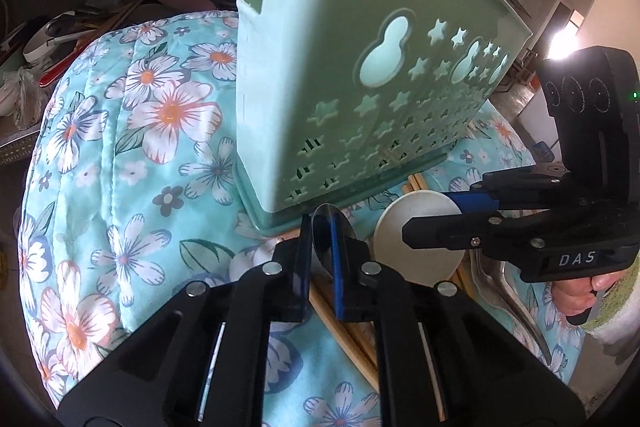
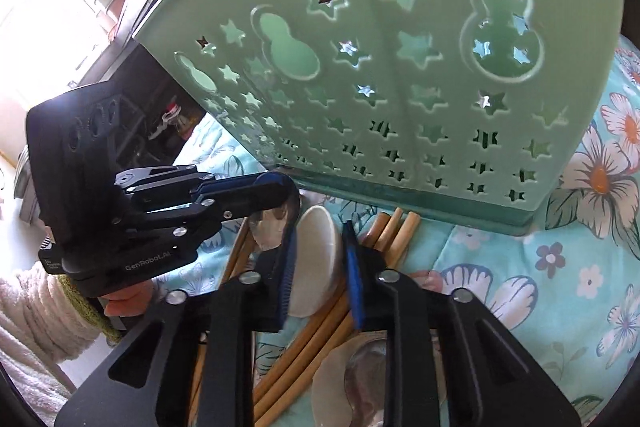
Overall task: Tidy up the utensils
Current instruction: 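Grasp a metal spoon with the left tool while the right tool grasps a white ceramic spoon, then lift both spoons and drop them into the mint-green holder with both tools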
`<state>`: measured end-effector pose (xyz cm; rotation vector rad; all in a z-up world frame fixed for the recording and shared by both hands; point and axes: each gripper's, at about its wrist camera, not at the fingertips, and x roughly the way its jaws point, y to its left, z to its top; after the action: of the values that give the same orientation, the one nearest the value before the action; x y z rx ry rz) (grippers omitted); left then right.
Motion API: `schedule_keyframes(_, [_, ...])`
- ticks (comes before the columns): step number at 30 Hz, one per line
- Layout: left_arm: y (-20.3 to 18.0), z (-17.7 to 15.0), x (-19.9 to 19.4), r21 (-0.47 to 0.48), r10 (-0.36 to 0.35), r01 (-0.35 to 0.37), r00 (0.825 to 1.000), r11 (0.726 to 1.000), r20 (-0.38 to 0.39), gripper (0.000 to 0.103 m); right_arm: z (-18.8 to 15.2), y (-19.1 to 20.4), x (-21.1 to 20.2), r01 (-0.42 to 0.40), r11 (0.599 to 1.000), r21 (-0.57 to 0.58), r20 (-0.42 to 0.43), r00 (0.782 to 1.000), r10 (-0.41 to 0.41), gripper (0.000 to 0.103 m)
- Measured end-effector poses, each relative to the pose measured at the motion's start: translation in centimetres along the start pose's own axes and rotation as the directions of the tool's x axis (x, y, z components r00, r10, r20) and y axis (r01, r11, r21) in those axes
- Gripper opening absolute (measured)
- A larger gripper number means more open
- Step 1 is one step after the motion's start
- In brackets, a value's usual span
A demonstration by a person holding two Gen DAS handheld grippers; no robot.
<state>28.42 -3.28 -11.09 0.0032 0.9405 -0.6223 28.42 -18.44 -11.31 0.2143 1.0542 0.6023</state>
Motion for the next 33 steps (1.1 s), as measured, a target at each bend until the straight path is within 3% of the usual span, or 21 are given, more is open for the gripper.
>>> schedule_keyframes(3, [-0.4,0.0,-0.2,0.013,0.009,-0.009,1.000,1.000,0.014,0.005,-0.1,0.0,0.0,0.009,1.000,0.006,0.007,1.000,-0.009,0.008])
schedule_keyframes(13, [-1.0,0.0,-3.3,-0.017,0.027,-0.025,0.997,1.000,0.071,0.003,-0.7,0.8,-4.0,0.101,0.995,-0.013,0.119,0.988,-0.099,0.007])
schedule_keyframes(17, [-1.9,0.0,-6.5,-0.004,0.065,-0.065,0.989,0.998,0.129,0.002,-0.9,2.8,-7.2,0.185,0.982,-0.042,0.211,0.962,-0.173,0.007])
schedule_keyframes(19, [-2.4,0.2,-8.5,0.003,0.085,-0.087,0.981,0.996,0.174,0.002,-0.9,3.7,-9.5,0.237,0.970,-0.060,0.275,0.938,-0.213,0.007])
schedule_keyframes(25, [-4.5,2.0,-15.0,-0.006,0.148,-0.155,0.930,0.988,0.337,0.002,-0.4,5.2,-16.2,0.319,0.946,-0.055,0.442,0.858,-0.263,0.007])
schedule_keyframes(29, [-4.9,4.5,-19.3,-0.047,0.176,-0.173,0.877,0.984,0.447,0.002,-0.2,5.2,-20.2,0.333,0.943,-0.017,0.518,0.809,-0.276,0.007])
schedule_keyframes(33, [-5.0,7.3,-22.5,-0.113,0.234,-0.205,0.812,0.972,0.535,0.002,0.4,4.9,-23.9,0.329,0.944,0.011,0.592,0.759,-0.271,0.007])
